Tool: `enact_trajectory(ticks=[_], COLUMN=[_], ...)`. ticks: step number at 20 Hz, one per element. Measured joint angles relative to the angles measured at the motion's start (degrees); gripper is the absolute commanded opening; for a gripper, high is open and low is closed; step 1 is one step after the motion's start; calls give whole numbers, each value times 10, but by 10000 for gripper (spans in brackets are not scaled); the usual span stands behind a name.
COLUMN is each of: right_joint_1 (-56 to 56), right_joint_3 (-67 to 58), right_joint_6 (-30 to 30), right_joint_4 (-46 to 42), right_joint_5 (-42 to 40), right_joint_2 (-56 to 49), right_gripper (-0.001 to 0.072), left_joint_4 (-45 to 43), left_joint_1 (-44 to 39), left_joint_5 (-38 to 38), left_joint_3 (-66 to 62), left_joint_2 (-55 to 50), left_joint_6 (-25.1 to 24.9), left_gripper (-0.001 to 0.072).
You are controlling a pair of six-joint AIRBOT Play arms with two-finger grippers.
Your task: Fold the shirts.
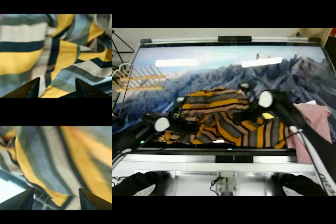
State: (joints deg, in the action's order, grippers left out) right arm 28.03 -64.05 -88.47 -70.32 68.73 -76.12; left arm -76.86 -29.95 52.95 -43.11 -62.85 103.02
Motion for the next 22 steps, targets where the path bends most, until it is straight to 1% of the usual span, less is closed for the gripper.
enact_trajectory(ticks=[3,4,5,6,7,8,9,10,11,12,13,14,15,16,17,20,22], right_joint_1=[24,28,32,34,35,36,38,38,38,38,39,40,40,40,40,39,38], right_joint_3=[2,3,3,3,3,3,3,3,3,3,3,3,3,3,3,-11,-30], right_joint_6=[12,17,22,26,30,33,36,37,39,39,39,39,37,35,32,24,27], right_joint_4=[28,35,42,45,47,47,51,53,54,54,58,59,59,60,60,57,47], right_joint_5=[-5,-6,-6,-7,-8,-10,-14,-17,-19,-22,-25,-24,-27,-31,-36,-32,-11], right_joint_2=[-57,-68,-77,-84,-90,-95,-101,-107,-114,-121,-129,-135,-142,-146,-149,-150,-138], right_gripper=[654,654,654,653,653,653,653,652,645,641,561,331,220,202,52,56,55], left_joint_4=[8,9,11,13,12,13,13,14,14,14,14,14,14,14,13,5,-2], left_joint_1=[-17,-20,-22,-23,-23,-24,-25,-25,-25,-25,-25,-25,-25,-25,-25,-25,-21], left_joint_5=[-17,-27,-36,-47,-58,-70,-79,-87,-94,-100,-103,-107,-109,-110,-112,-114,-110], left_joint_3=[2,2,2,2,2,2,2,2,2,2,2,2,2,2,2,2,0], left_joint_2=[-52,-62,-69,-75,-78,-81,-83,-85,-86,-87,-87,-87,-88,-88,-88,-87,-81], left_joint_6=[-3,-4,-4,-4,-5,-4,-5,-6,-6,-6,-6,-6,-6,-6,-6,-6,-6], left_gripper=[548,505,418,391,379,265,195,178,127,59,53,53,53,53,52,52,52])
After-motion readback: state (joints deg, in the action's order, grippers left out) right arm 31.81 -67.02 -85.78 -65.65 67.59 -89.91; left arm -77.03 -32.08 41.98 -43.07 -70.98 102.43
